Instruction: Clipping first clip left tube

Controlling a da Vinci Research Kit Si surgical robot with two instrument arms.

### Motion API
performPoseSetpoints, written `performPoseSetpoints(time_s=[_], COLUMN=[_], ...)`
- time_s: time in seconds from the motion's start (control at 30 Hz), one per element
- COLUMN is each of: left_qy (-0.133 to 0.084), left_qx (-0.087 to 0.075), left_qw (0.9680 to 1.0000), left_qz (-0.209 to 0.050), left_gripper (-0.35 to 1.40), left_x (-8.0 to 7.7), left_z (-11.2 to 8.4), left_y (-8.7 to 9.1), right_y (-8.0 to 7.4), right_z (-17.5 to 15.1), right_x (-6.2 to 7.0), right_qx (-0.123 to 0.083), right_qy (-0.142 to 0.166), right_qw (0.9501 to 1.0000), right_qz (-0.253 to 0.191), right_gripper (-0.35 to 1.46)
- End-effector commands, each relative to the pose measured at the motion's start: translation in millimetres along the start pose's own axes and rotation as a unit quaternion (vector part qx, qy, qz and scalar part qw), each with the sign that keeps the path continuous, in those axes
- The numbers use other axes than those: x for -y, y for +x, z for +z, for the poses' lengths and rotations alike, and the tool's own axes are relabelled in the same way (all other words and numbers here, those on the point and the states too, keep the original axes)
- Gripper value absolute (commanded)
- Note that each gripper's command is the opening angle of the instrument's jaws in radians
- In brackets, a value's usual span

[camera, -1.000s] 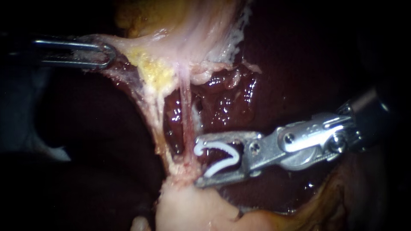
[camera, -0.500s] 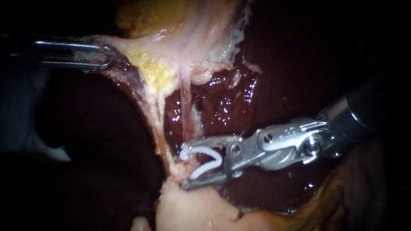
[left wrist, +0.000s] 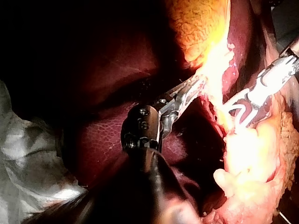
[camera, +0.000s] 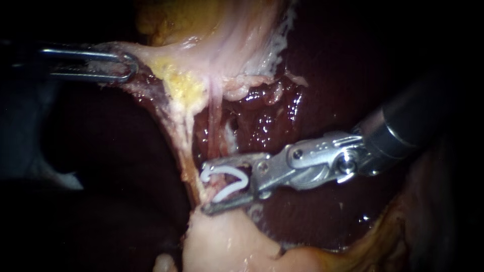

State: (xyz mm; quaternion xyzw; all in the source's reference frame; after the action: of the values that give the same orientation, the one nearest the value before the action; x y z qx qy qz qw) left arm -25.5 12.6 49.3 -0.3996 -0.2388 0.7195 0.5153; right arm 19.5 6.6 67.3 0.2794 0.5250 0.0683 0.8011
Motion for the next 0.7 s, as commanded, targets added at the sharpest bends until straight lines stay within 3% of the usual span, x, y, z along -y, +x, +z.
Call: performPoseSetpoints(time_s=[0.03, 0.47, 0.7], left_qy=[0.000, 0.001, 0.001], left_qx=[0.000, 0.000, 0.000], left_qw=[1.0000, 1.0000, 1.0000], left_qz=[0.000, 0.000, 0.000], left_gripper=[-0.35, -0.35, -0.35], left_x=[0.0, -0.1, -0.1], left_z=[0.0, 0.0, 0.0], left_y=[0.0, 0.0, 0.0], right_y=[0.1, 1.5, 1.9], right_z=[0.4, 3.6, 4.9], right_x=[0.0, 0.1, 0.2], right_qx=[-0.003, -0.042, -0.049], right_qy=[0.004, 0.057, 0.059], right_qw=[1.0000, 0.9974, 0.9969], right_qz=[0.002, 0.011, 0.018], right_gripper=[0.49, 0.46, 0.45])
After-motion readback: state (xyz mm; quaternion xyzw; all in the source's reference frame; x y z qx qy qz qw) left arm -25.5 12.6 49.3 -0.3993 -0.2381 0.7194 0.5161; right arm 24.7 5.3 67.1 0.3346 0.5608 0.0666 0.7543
